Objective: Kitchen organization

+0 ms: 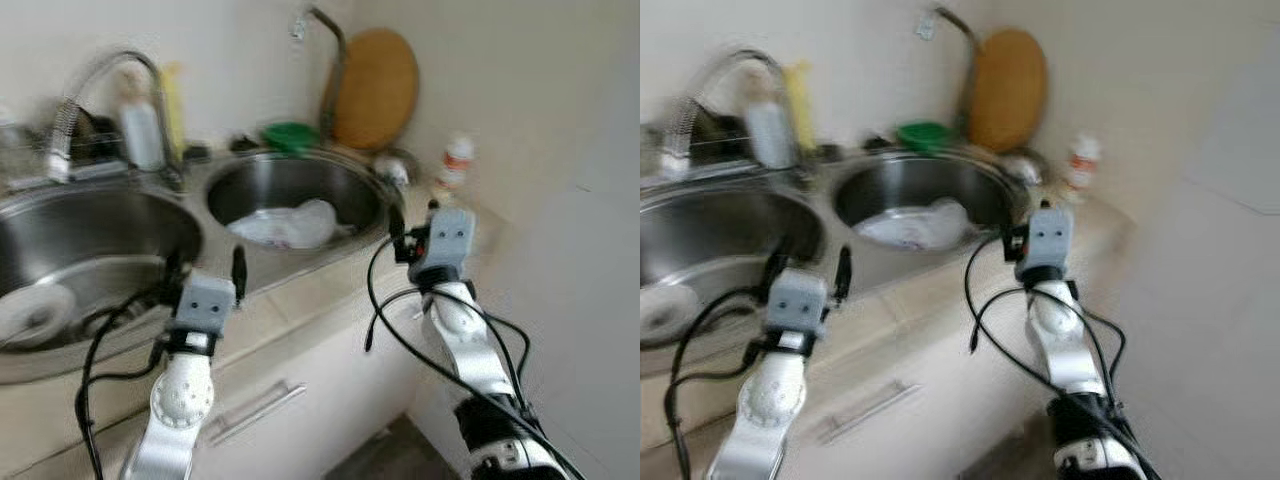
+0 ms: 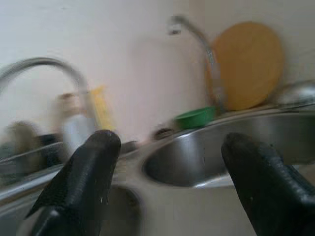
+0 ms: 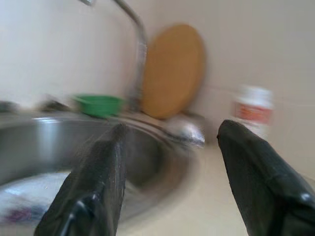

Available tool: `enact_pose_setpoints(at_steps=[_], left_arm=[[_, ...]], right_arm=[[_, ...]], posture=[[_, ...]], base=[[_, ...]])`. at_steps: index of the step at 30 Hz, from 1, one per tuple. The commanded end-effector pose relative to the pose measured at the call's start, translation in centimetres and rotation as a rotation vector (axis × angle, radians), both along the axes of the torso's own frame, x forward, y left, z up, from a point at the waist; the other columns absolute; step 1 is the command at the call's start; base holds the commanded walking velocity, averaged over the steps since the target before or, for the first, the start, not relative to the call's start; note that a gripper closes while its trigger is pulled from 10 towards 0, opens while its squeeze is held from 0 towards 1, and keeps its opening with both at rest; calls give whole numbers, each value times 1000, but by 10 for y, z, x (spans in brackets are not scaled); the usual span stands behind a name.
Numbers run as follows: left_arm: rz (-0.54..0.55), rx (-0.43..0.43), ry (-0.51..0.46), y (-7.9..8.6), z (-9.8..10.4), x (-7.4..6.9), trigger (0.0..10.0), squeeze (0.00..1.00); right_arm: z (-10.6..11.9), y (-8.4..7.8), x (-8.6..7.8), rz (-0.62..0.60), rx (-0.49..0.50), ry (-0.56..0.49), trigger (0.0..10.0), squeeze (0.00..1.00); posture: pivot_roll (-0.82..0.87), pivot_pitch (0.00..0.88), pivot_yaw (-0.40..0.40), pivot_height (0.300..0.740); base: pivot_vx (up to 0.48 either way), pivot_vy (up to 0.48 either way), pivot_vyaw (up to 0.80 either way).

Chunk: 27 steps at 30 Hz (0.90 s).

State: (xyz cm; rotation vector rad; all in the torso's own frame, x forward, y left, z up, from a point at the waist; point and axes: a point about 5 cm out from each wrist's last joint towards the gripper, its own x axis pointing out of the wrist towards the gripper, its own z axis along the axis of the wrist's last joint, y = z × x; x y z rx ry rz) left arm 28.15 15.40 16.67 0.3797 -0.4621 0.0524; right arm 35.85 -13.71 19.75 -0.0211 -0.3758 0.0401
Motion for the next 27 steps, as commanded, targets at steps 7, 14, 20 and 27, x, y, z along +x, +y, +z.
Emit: enact_pose_setpoints(at_steps=[7,14,20,27], left_arm=[[-11,4,11,-4,-3,0,10000,0],[-21,8,17,-5,-5,-1,10000,0],[-51,7,74,-7,-15,-2,10000,0],[-67,9,108,-6,-21,-3,10000,0]], right_arm=[[6,-2,0,-5,12,-28,10000,0],[2,-1,-3,5,5,-22,10000,0],[-6,1,-6,10,-27,-1,10000,0],[-18,1,-8,3,-58,56,10000,0]], posture=[[58,0,-55,740],[60,0,-54,740],[60,0,-51,740],[59,0,-47,740]], base=[[0,-384,-800],[0,-125,-800],[0,0,-667],[0,0,0]])
